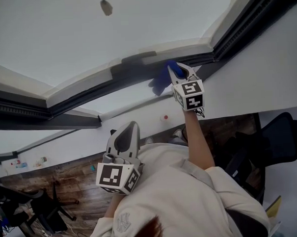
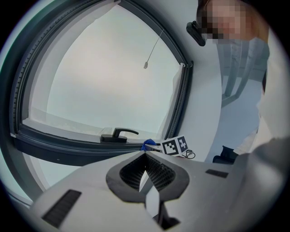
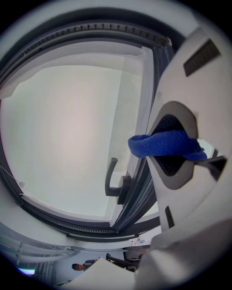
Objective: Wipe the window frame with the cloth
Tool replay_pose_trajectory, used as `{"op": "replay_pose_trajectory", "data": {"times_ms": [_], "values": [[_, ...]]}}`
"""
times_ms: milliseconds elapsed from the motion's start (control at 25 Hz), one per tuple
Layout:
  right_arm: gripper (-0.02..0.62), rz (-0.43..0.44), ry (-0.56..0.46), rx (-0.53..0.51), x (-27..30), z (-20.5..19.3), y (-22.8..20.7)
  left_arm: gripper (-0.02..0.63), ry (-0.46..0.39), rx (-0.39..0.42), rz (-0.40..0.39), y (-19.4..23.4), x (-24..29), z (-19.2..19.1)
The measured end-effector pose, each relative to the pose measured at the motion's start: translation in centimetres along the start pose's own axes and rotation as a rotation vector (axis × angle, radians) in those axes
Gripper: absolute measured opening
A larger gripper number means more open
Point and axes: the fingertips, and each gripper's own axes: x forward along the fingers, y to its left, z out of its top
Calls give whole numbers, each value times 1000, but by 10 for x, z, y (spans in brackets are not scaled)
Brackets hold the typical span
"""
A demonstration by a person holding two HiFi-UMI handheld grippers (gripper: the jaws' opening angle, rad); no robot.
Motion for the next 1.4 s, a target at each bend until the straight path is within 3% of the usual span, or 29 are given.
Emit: {"op": "replay_pose_trajectory", "data": {"times_ms": [1400], "values": [[49,-53,0,37,-8,-10,-42,5,11,6,-1,-15,21,-1]]}}
